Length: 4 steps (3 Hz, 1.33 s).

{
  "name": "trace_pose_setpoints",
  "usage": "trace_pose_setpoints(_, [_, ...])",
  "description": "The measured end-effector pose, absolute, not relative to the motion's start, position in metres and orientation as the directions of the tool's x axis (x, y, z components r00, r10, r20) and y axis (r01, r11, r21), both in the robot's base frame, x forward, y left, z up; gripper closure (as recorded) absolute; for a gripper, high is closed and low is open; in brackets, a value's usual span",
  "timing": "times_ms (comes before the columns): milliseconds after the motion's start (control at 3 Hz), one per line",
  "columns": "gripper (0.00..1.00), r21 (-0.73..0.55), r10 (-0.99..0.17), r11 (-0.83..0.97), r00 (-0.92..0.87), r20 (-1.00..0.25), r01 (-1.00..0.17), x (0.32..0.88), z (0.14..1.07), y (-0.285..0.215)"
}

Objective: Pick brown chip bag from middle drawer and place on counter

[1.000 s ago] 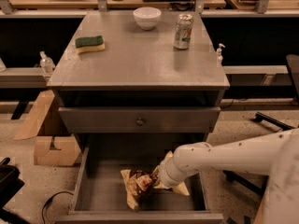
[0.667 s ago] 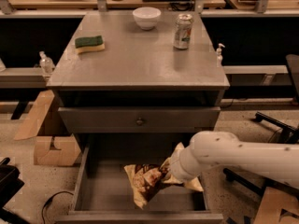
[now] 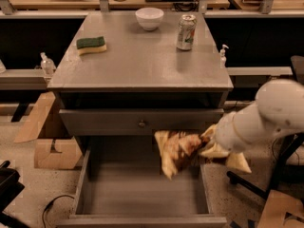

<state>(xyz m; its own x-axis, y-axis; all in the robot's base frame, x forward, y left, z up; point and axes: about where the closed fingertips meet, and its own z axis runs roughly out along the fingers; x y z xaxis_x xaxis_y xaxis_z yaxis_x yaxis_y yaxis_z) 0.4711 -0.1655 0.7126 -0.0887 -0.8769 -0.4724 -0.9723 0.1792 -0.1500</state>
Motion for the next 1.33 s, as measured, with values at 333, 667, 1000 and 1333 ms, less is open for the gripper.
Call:
trace_pose_setpoints(333, [1.0, -0.107, -0.875, 0.235, -0.162, -0.455, -0.966, 0.477, 0.772, -0.191])
trace_pose_setpoints(667, [1.0, -0.114, -0.879, 0.234, -0.159, -0.45, -0.966, 0.478, 0.779, -0.189])
trace_pose_setpoints(1000, [1.0, -0.132, -0.886, 0.232, -0.154, -0.437, -0.964, 0.481, 0.798, -0.185])
trace_pose_setpoints(1333, [1.0, -0.184, -0.901, 0.249, -0.158, -0.403, -0.951, 0.496, 0.853, -0.175])
